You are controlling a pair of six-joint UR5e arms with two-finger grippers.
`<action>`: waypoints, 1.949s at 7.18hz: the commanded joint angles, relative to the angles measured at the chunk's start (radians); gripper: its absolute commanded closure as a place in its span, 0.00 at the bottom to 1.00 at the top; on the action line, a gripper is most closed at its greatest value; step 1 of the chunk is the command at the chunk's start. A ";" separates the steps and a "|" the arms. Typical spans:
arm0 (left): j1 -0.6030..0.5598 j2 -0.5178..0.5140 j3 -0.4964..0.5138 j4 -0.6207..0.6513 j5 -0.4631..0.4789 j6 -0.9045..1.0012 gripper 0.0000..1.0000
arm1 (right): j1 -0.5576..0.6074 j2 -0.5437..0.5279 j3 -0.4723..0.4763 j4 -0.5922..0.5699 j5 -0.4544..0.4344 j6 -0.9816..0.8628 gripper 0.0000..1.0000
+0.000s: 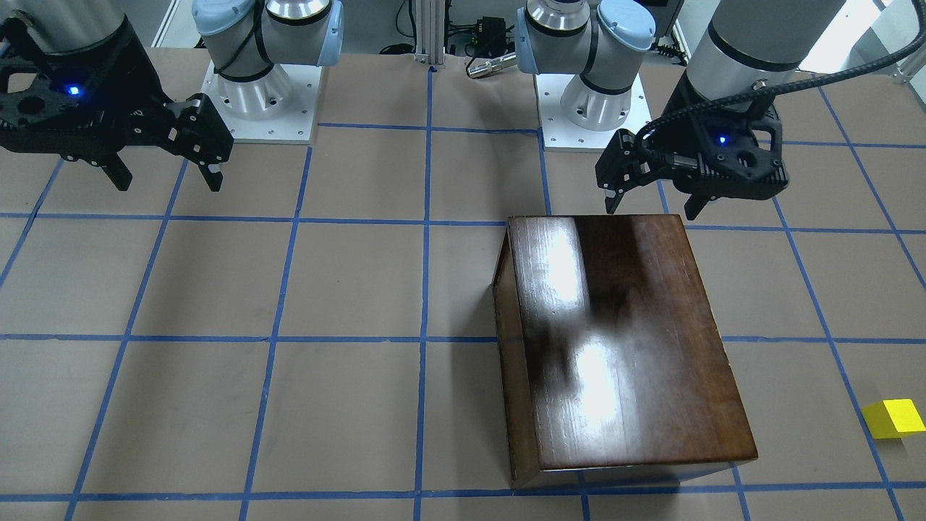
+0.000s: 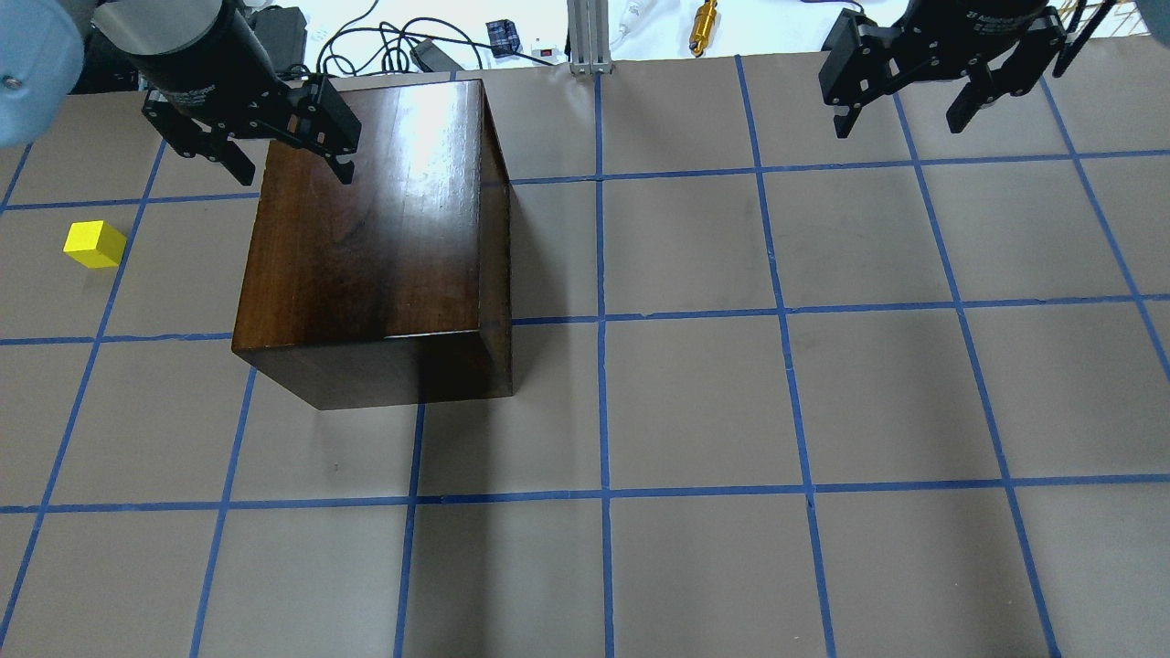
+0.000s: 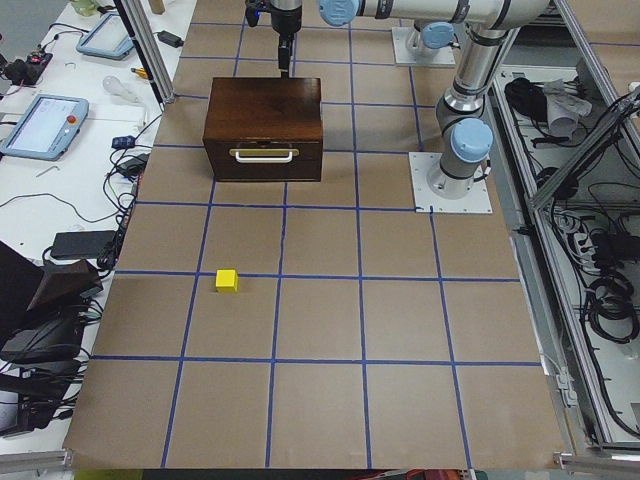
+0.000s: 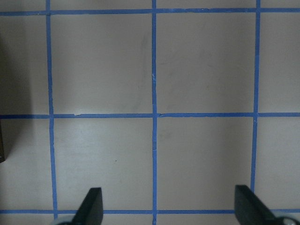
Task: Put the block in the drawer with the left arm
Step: 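Move the left gripper down beside the cabinet toward the drawer's white handle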
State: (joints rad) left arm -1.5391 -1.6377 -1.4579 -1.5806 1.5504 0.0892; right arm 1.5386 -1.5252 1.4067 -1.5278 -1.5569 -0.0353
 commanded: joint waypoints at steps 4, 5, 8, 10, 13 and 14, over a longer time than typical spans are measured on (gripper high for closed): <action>0.016 -0.005 0.008 -0.002 -0.003 0.015 0.00 | -0.001 -0.001 0.000 0.000 0.001 0.000 0.00; 0.049 -0.016 0.019 0.001 -0.006 0.035 0.00 | 0.000 0.000 0.000 0.000 0.000 0.000 0.00; 0.224 -0.040 0.039 -0.022 -0.016 0.136 0.00 | 0.000 -0.001 0.000 0.000 0.000 0.000 0.00; 0.340 -0.100 0.042 -0.007 -0.035 0.276 0.00 | 0.000 0.000 0.000 0.000 0.000 0.000 0.00; 0.468 -0.216 0.039 0.008 -0.128 0.358 0.00 | 0.000 -0.001 0.000 0.000 0.000 0.000 0.00; 0.493 -0.255 0.033 0.017 -0.153 0.404 0.00 | 0.000 0.000 0.000 0.000 0.000 0.000 0.00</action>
State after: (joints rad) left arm -1.0810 -1.8440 -1.4205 -1.5724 1.4311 0.4466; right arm 1.5386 -1.5257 1.4067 -1.5278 -1.5570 -0.0353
